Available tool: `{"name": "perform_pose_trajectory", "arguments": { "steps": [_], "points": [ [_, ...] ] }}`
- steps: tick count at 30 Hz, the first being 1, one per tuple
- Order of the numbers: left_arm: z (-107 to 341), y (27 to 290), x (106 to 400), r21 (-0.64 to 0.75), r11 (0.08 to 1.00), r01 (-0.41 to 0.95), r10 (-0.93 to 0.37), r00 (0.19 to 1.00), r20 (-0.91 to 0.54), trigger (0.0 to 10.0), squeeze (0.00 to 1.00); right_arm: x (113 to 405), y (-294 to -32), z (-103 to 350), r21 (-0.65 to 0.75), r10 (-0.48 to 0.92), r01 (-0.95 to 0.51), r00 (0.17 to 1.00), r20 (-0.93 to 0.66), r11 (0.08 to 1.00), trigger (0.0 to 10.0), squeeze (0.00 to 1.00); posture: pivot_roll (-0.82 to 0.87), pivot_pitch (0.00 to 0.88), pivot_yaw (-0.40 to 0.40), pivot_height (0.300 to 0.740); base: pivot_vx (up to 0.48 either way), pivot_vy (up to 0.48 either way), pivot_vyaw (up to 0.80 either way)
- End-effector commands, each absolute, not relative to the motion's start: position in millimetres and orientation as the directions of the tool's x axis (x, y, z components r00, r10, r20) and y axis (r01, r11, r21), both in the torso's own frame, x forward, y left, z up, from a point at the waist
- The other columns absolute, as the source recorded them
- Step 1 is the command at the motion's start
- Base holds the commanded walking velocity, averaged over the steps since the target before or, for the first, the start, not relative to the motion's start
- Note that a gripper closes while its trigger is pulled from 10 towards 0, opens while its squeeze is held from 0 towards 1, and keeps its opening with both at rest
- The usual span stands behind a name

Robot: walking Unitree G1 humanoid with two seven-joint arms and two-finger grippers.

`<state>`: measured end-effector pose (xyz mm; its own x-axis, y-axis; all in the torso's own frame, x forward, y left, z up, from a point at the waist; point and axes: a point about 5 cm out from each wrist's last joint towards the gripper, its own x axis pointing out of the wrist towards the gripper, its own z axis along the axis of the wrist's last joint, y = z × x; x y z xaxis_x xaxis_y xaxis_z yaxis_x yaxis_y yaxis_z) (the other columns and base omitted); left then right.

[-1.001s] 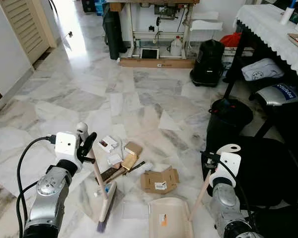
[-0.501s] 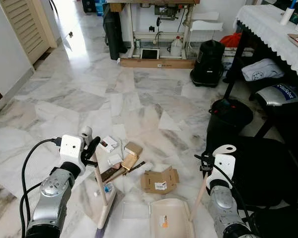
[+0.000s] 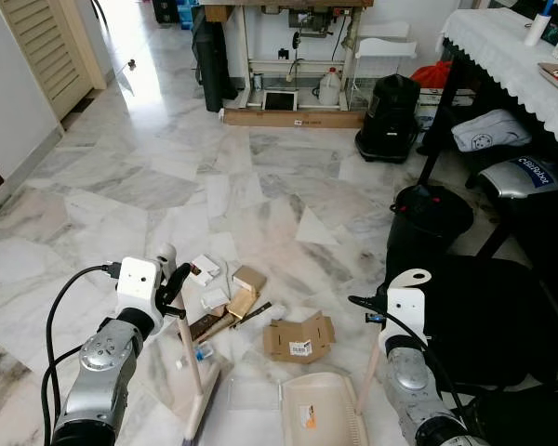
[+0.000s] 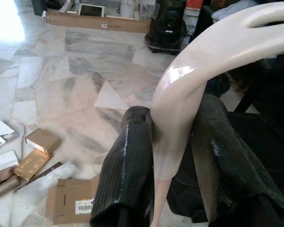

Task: Sweep floor

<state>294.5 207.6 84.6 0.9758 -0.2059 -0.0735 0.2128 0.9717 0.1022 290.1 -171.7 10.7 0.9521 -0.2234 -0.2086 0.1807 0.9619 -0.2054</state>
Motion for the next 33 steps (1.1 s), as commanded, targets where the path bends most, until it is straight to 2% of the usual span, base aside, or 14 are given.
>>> {"name": "perform_pose_trajectory", "arguments": {
  "steps": [1, 15, 19, 21, 27, 33],
  "points": [
    [90, 209, 298, 0.114, 0.975, 0.19, -0.186, 0.982, -0.041, 10.0, 0.0, 280, -174, -3, -0.251, -0.23, 0.16, 0.931, -0.283, 0.955, 10.0, 0.0, 0.02, 0.016, 0.009, 0.74, 0.0, 0.0, 0.0],
    [83, 212, 301, 0.09, 0.984, 0.154, -0.149, 0.987, -0.06, 10.0, 0.0, 283, -173, -1, -0.24, -0.222, 0.156, 0.934, -0.279, 0.958, 10.0, 0.0, 0.02, 0.011, 0.003, 0.74, 0.0, 0.0, 0.0],
    [75, 202, 301, 0.068, 0.977, 0.201, -0.194, 0.976, -0.094, 10.0, 0.0, 282, -174, -2, -0.237, -0.221, 0.155, 0.933, -0.283, 0.959, 10.0, 0.0, 0.02, 0.016, 0.003, 0.74, 0.0, 0.0, 0.0],
    [67, 198, 301, 0.021, 0.974, 0.224, -0.219, 0.965, -0.145, 10.0, 0.0, 281, -173, -3, -0.215, -0.215, 0.156, 0.933, -0.29, 0.964, 10.0, 0.0, 0.01, 0.023, 0.005, 0.74, 0.0, 0.0, 0.0],
    [64, 196, 303, -0.098, 0.97, 0.225, -0.238, 0.958, -0.161, 10.0, 0.0, 279, -176, -5, -0.214, -0.218, 0.158, 0.929, -0.298, 0.964, 10.0, 0.0, 0.02, 0.031, 0.008, 0.74, 0.0, 0.0, 0.0],
    [62, 190, 303, -0.138, 0.955, 0.261, -0.283, 0.945, -0.165, 10.0, 0.0, 278, -176, -6, -0.203, -0.216, 0.158, 0.925, -0.311, 0.966, 10.0, 0.0, 0.01, 0.029, 0.01, 0.74, 0.0, 0.0, 0.0]
  ]
}}
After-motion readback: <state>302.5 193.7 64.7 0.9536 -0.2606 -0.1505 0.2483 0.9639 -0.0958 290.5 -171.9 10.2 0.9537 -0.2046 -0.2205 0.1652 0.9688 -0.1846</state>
